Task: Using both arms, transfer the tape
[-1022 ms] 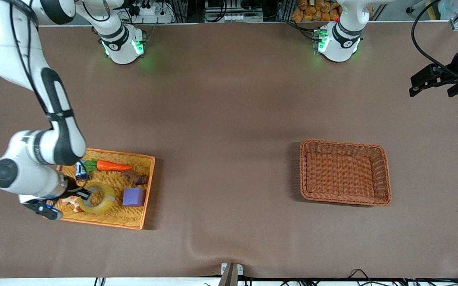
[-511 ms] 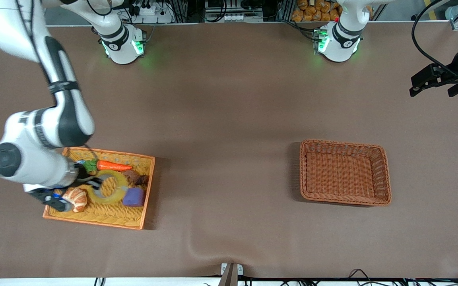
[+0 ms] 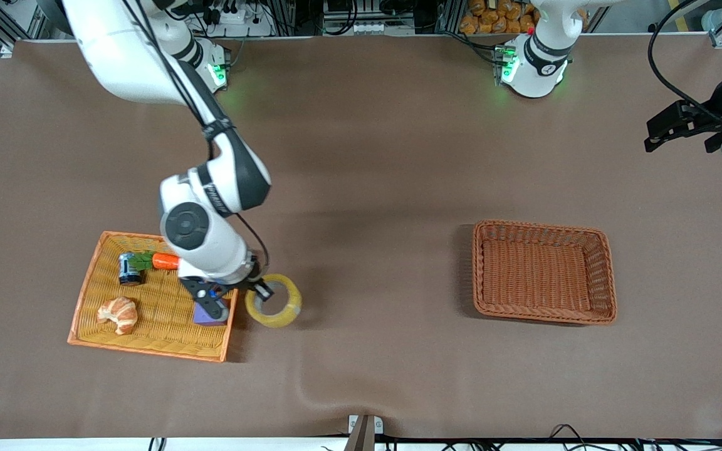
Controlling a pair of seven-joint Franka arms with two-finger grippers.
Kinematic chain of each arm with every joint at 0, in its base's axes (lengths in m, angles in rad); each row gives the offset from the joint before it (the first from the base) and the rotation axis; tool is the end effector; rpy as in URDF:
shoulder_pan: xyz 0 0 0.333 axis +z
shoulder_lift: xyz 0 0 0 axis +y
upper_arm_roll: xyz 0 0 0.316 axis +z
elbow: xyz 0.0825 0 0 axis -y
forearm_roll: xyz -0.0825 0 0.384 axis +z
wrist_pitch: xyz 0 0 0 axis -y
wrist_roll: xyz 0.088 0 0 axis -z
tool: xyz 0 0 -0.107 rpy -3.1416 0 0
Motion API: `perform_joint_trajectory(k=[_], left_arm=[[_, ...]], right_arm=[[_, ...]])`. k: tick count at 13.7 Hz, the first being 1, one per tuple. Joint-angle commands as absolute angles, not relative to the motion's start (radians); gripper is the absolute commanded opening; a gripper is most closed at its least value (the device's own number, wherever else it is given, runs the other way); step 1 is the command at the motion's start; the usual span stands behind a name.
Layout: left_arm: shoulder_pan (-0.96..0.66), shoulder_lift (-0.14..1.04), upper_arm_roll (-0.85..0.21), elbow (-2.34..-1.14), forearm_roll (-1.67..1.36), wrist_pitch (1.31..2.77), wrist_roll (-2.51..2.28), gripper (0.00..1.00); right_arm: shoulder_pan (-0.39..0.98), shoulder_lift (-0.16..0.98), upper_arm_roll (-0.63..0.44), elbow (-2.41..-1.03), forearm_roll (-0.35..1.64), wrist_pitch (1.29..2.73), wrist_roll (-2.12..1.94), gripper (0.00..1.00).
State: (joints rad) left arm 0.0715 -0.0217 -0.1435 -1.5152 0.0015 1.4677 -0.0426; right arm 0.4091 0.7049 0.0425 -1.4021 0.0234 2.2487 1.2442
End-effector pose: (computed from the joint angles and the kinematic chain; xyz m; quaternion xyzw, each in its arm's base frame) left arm 0.5359 -0.0395 0.6533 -0.9998 0.0146 0.0129 0.0030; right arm 0.6703 0.3185 0.3018 -0.9149 0.3966 -0.0298 0.0685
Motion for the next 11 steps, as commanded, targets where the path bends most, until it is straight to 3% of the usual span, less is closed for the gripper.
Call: perform_joint_trajectory(k=[1,4,5,6,11], left_arm=[[0.068,-0.034,-0.159,-1.528,-0.014,1.460,-0.037,1.00],[0.066,-0.012,-0.212,-1.529,-0.014,1.462,-0.077,1.00],[0.066,-0.002,-0.233,-1.529,-0.012,1.466,-0.096,1.00],[0.064,0.012,-0.254,-1.528,-0.008,1.471,-0.124,1.00],[0.061,0.104,-0.333,-1.520,-0.023,1.600,-0.190,1.00]], right_arm=[[0.494,0.771,0.032,-1.353,0.080,2.394,1.389,0.12],[0.548,0.843,0.032,-1.351,0.078,2.482,1.437,0.28],[0.555,0.850,0.032,-1.351,0.078,2.499,1.445,0.46],[0.555,0.848,0.032,-1.351,0.077,2.496,1.443,0.99],[0.482,0.766,0.032,-1.350,0.080,2.450,1.422,1.00]])
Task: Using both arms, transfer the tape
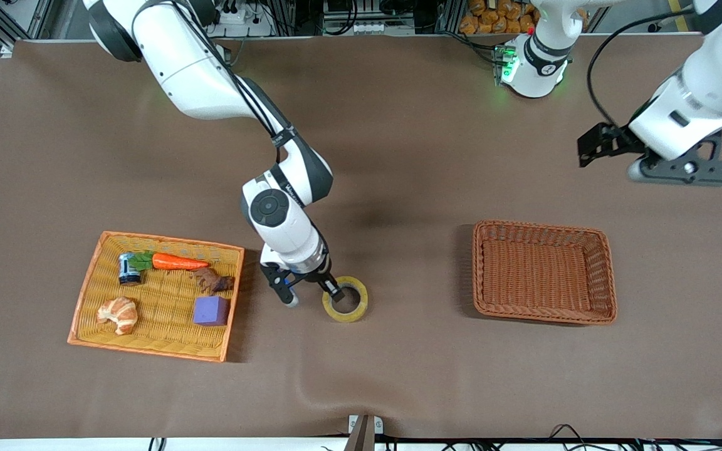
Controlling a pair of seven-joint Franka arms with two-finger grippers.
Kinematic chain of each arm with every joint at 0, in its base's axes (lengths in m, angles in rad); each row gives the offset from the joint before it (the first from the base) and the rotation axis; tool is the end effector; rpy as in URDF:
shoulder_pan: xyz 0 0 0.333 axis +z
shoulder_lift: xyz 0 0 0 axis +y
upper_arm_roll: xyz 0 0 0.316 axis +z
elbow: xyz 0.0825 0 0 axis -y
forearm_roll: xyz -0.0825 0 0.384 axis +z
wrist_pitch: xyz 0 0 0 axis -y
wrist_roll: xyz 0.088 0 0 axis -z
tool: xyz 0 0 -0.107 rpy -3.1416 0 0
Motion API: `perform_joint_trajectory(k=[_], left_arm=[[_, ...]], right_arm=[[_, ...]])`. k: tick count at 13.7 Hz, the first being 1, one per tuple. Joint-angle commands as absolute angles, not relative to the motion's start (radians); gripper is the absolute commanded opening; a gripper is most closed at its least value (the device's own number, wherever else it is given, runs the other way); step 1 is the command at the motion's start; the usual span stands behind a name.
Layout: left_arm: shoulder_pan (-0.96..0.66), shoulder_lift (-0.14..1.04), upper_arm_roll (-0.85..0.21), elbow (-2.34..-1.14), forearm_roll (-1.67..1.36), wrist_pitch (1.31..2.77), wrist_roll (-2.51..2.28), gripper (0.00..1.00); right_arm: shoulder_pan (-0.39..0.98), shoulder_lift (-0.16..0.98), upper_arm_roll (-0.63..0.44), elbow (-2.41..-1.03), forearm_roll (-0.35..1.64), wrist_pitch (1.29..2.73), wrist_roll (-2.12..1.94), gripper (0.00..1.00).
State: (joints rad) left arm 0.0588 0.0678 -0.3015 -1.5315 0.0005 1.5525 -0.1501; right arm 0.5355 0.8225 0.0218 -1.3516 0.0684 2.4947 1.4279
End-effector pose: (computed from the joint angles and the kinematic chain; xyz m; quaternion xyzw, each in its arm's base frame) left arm 0.5566 -0.1317 0.6049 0.9986 -0.0462 -0.0234 0.0054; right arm 0.6542 0.4022 0.2639 -0.8823 0.4416 -0.0603 0.1511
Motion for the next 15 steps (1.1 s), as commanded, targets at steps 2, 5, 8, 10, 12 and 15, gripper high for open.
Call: perform_joint_trajectory(k=[2,5,8,10,12,15], left_arm=[[0.019,0.171,-0.371,-1.516,-0.020,1.667,-0.349,1.00],[-0.125,0.322,-0.371,-1.511,-0.006,1.849,-0.637,1.00],[-0.270,0.489,-0.362,-1.477,0.076,2.031,-0.912,1.00],[-0.375,0.624,-0.347,-1.380,0.202,2.069,-1.082,1.00],[-0.452,0.725,-0.309,-1.293,0.241,2.098,-1.172,1.00],[-0.557,0.797,-0.168,-1.284,0.238,2.290,-1.242,1.00]], right_arm=[[0.413,0.710,0.040,-1.348,0.084,2.284,1.265,1.00],[0.290,0.635,0.035,-1.350,0.092,2.009,0.934,1.00],[0.177,0.580,0.028,-1.374,0.083,1.777,0.659,1.00],[0.123,0.511,0.025,-1.466,0.069,1.749,0.536,1.00],[0.080,0.416,0.025,-1.610,0.025,1.770,0.383,1.00],[0.051,0.244,0.025,-1.834,-0.018,1.845,0.267,1.00]])
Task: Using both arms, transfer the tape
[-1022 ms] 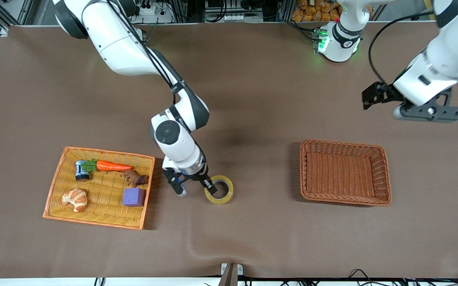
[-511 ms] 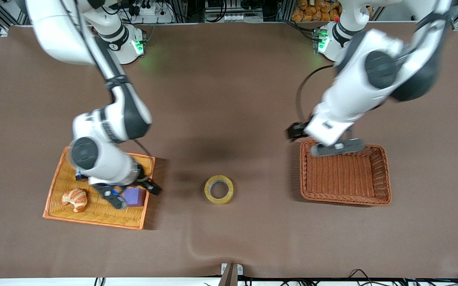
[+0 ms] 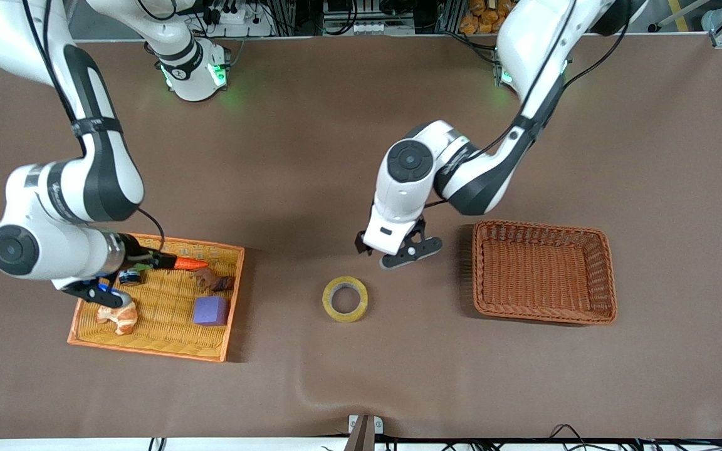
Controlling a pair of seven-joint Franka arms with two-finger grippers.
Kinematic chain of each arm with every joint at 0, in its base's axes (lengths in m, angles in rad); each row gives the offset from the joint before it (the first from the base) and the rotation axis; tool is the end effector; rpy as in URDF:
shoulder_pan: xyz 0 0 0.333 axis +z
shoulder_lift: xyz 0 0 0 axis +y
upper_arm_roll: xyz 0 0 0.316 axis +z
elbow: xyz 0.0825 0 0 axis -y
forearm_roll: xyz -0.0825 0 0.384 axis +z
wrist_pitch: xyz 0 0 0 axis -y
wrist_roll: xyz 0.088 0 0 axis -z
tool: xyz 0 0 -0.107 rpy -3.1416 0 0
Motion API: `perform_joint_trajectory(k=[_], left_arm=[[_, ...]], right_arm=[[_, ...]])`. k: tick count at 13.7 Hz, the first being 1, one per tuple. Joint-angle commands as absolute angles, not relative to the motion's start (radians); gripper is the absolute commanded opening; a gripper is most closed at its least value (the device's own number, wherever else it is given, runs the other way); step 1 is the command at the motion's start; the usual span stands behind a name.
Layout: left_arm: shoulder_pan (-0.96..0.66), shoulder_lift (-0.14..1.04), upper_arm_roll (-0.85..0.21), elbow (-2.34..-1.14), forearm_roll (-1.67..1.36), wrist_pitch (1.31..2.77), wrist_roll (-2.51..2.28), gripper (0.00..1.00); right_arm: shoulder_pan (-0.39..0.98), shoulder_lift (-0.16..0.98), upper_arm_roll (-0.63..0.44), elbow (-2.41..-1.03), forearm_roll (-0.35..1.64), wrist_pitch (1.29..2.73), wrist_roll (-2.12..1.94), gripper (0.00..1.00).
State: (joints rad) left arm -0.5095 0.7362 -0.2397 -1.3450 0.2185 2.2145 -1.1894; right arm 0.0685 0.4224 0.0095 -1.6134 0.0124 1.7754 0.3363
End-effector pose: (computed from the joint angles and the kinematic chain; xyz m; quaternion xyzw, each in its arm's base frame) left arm 0.5822 -0.4742 0.3124 0.9775 0.1955 0.0558 0.0556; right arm 0.6405 0.0505 0.3629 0.9830 -0.1299 -0.1287 0.0190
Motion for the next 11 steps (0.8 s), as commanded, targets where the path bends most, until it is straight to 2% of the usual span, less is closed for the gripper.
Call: perform_joint_trajectory(k=[1,3,5,9,10,11], left_arm=[[-0.574,0.831,-0.144,-1.278,0.238,2.357,-1.265,1.00],[-0.580,0.897,-0.133,-1.224,0.238,2.433,-1.305,1.00],[-0.592,0.957,-0.133,-1.171,0.238,2.462,-1.325,1.00],[-0.604,0.991,-0.117,-1.169,0.236,2.532,-1.367,1.00],[-0.617,1.002,-0.117,-1.169,0.236,2.548,-1.379,0.97],[-0.620,1.009,-0.114,-1.169,0.236,2.557,-1.384,0.90]], right_arm=[[0.037,0.188,0.025,-1.900,-0.020,1.883,0.212,1.00],[0.020,0.106,0.025,-1.976,-0.021,1.957,0.067,1.00],[-0.018,0.087,0.025,-1.956,-0.040,1.968,-0.113,1.00],[-0.048,0.040,0.025,-1.924,-0.041,1.948,-0.212,1.00],[-0.048,0.016,0.026,-1.922,-0.041,1.930,-0.195,1.00],[-0.045,-0.009,0.026,-1.922,-0.041,1.908,-0.167,1.00]])
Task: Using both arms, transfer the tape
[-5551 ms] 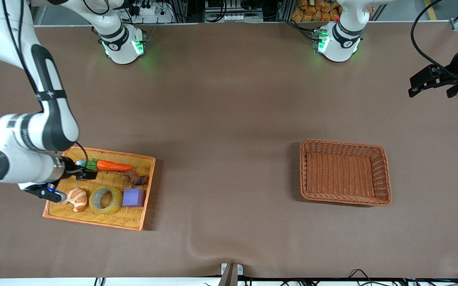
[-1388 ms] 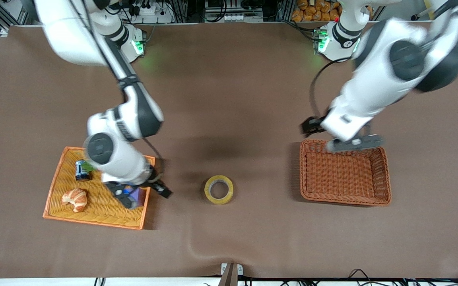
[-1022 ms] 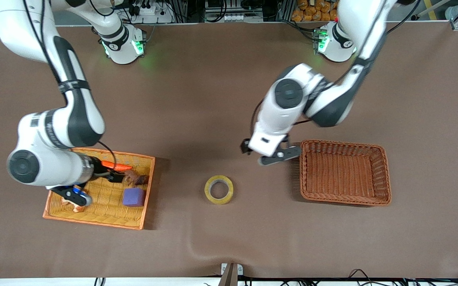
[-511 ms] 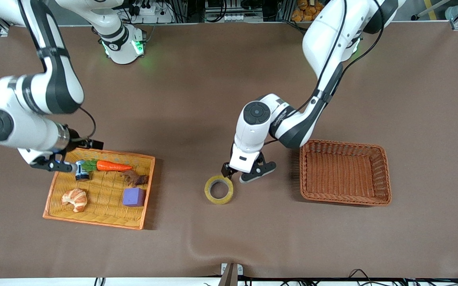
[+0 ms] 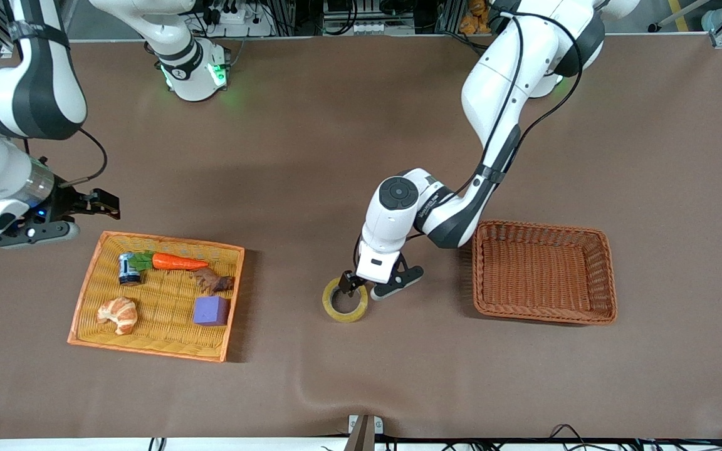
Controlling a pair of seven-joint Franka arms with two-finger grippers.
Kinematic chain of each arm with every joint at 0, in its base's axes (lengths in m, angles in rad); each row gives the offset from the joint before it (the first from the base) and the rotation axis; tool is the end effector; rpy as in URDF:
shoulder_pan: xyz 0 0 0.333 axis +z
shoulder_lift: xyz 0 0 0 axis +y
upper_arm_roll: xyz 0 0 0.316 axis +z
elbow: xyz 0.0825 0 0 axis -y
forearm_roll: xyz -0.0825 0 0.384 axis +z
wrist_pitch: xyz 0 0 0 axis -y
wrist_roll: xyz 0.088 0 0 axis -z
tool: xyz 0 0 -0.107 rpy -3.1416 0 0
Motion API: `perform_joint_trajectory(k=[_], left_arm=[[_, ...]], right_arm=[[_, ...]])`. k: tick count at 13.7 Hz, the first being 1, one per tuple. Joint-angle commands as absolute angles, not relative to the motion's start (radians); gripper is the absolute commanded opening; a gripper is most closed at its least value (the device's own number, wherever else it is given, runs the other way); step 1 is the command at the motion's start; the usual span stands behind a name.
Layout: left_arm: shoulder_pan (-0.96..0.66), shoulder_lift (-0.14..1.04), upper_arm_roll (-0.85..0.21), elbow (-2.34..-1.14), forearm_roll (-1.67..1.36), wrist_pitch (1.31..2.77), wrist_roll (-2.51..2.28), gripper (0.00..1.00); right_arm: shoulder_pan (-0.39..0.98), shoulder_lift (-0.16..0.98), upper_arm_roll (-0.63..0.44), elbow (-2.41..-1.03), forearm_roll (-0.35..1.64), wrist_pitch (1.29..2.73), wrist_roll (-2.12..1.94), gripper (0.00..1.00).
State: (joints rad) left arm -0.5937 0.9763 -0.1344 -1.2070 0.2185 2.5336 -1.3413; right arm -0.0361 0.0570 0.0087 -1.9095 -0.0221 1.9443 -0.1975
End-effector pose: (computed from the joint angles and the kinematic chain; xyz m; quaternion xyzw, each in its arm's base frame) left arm 0.6098 -0.5013 0.2221 0.9485 0.2600 0.1151 0.1393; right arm 0.5718 -0.0172 0.4630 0.9959 0.0891 -0.0121 0.0087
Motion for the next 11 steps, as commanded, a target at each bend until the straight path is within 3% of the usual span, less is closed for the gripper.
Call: perform_joint_trajectory(k=[1,3,4,6,8,9,11], left_arm=[[-0.621,1.017,-0.112,-1.169,0.236,2.574,-1.385,0.89],[-0.626,1.032,-0.112,-1.169,0.236,2.602,-1.402,0.84],[-0.629,1.037,-0.109,-1.169,0.236,2.605,-1.402,0.76],[-0.627,1.040,-0.109,-1.170,0.236,2.605,-1.398,0.43],[-0.629,1.045,-0.110,-1.170,0.236,2.606,-1.399,0.21],[-0.629,1.043,-0.110,-1.170,0.236,2.605,-1.402,0.03],[-0.630,1.016,-0.110,-1.177,0.235,2.591,-1.401,0.00]], right_arm=[[-0.043,-0.027,0.031,-1.921,-0.041,1.884,-0.128,1.00],[-0.020,-0.060,0.038,-1.899,-0.041,1.818,-0.031,1.00],[-0.002,-0.064,0.035,-1.872,-0.041,1.790,-0.023,1.00],[0.003,-0.057,0.035,-1.815,-0.040,1.743,-0.031,1.00],[0.003,-0.051,0.035,-1.761,-0.040,1.704,-0.031,1.00],[0.003,-0.043,0.034,-1.731,-0.035,1.688,-0.031,1.00],[0.005,-0.037,0.035,-1.684,-0.034,1.646,-0.032,1.00]])
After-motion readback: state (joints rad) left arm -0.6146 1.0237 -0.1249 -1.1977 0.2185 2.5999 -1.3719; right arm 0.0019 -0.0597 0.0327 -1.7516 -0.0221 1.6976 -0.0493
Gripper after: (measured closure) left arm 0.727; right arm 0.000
